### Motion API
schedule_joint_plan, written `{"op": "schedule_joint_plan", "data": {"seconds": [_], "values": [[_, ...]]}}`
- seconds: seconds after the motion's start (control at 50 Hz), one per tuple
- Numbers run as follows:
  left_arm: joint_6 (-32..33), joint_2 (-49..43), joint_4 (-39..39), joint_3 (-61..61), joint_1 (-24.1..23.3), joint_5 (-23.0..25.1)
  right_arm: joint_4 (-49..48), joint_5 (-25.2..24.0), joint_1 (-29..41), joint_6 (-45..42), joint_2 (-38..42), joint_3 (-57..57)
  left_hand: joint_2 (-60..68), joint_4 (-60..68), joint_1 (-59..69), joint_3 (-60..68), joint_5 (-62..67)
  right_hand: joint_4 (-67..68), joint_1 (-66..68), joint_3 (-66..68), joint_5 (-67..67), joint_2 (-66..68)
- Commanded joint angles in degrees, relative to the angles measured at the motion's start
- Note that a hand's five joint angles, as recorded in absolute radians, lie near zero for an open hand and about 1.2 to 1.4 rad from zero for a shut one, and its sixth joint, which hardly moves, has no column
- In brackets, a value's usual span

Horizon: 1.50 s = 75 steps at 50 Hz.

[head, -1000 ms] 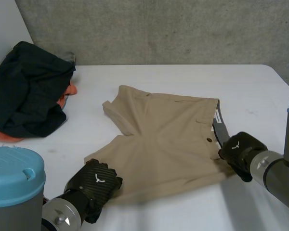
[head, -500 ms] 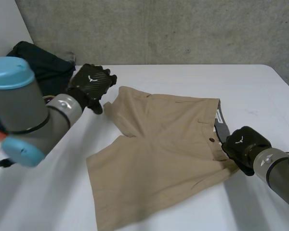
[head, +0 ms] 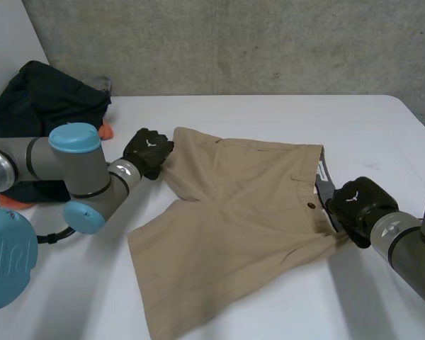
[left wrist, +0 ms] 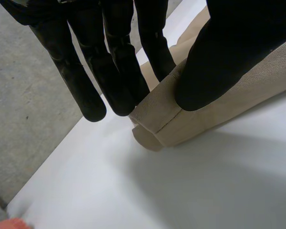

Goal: Fold the laundry.

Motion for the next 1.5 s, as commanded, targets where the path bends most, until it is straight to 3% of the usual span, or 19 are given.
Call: {"op": "schedule_joint_plan", "data": {"seconds": [0.02,0.14,0.24,0.26,0.28,0.32,0.4,0.54,0.66,0.96,1.24,1.32,1.34,1.44,1.5], "values": [[3.6,5.8,-0.3,-6.5,-0.5,-10.8,-0.1,0.0,0.1,-0.1,0.0,0.0,11.6,11.5,14.7,12.0,13.9,11.6,23.4,12.3,13.3,12.5],[9.6,7.9,-0.2,-9.5,-2.1,-12.3,-0.2,0.0,0.5,-0.1,0.4,-0.5,11.6,11.5,14.7,12.0,13.9,11.6,23.4,12.3,13.3,12.5],[9.6,8.2,-0.5,-10.0,-2.4,-12.5,-0.6,0.1,0.7,0.0,1.5,-1.1,11.6,11.5,14.7,12.0,13.9,11.6,23.4,12.3,13.3,12.5],[9.5,8.2,-0.6,-10.0,-2.5,-12.7,-0.7,0.2,0.9,0.0,1.6,-1.2,3.5,3.4,6.6,3.8,5.8,11.6,23.4,12.3,13.3,12.5],[9.5,8.2,-0.7,-10.1,-3.0,-13.5,-0.7,0.1,0.9,0.2,1.6,-1.3,-26.1,-26.2,-23.0,-25.7,-23.8,11.6,23.4,12.3,13.3,12.5],[9.6,8.2,-0.8,-10.2,-3.5,-14.5,-0.9,0.1,1.0,0.6,1.6,-1.5,-50.9,-50.9,-47.7,-50.5,-48.6,11.6,23.4,12.3,13.3,12.5],[8.8,10.1,-1.5,-10.6,-4.5,-17.3,-1.7,0.1,1.0,3.2,2.0,-2.4,-52.8,-52.9,-49.7,-52.4,-50.5,11.6,23.4,12.3,13.3,12.5],[-0.9,23.6,-4.8,-20.2,-5.3,-19.2,-1.7,0.0,1.1,8.3,2.5,-4.1,-51.8,-51.9,-48.7,-51.4,-49.5,11.6,23.4,12.3,13.3,12.5],[-13.1,35.2,-11.5,-31.6,-9.8,-18.9,-1.7,0.2,2.8,12.8,4.1,-7.0,-47.3,-47.3,-44.1,-46.9,-45.0,11.6,23.4,12.3,13.3,12.5],[-31.4,42.4,-21.5,-46.5,-19.8,-19.0,-1.6,0.0,3.0,16.2,6.9,-10.3,-40.7,-40.8,-37.6,-40.3,-38.4,11.6,23.4,12.3,13.3,12.5],[-32.9,39.0,-19.4,-48.2,-23.3,-22.2,-1.7,0.0,3.0,16.3,6.9,-10.5,-34.1,-34.2,-31.0,-33.8,-31.9,11.6,23.4,12.3,13.3,12.5],[-32.8,38.2,-18.5,-46.6,-25.8,-22.6,-1.7,0.1,3.1,16.3,6.8,-10.4,-22.0,-22.1,-18.9,-21.7,-19.8,11.6,23.4,12.3,13.3,12.5],[-32.8,37.6,-17.8,-46.1,-26.3,-23.2,-1.7,0.1,3.1,16.3,6.8,-10.4,-12.4,-12.4,-9.2,-12.0,-10.1,11.6,23.4,12.3,13.3,12.5],[-31.9,35.8,-15.0,-45.8,-26.6,-26.9,-1.6,0.3,2.8,16.3,6.7,-10.0,10.2,10.1,13.4,10.6,12.5,11.6,23.4,12.3,13.3,12.5],[-31.7,35.1,-14.4,-45.4,-26.8,-28.4,-1.2,0.4,2.6,16.0,6.3,-10.0,11.6,11.5,14.7,12.0,13.9,11.6,23.4,12.3,13.3,12.5]]}}
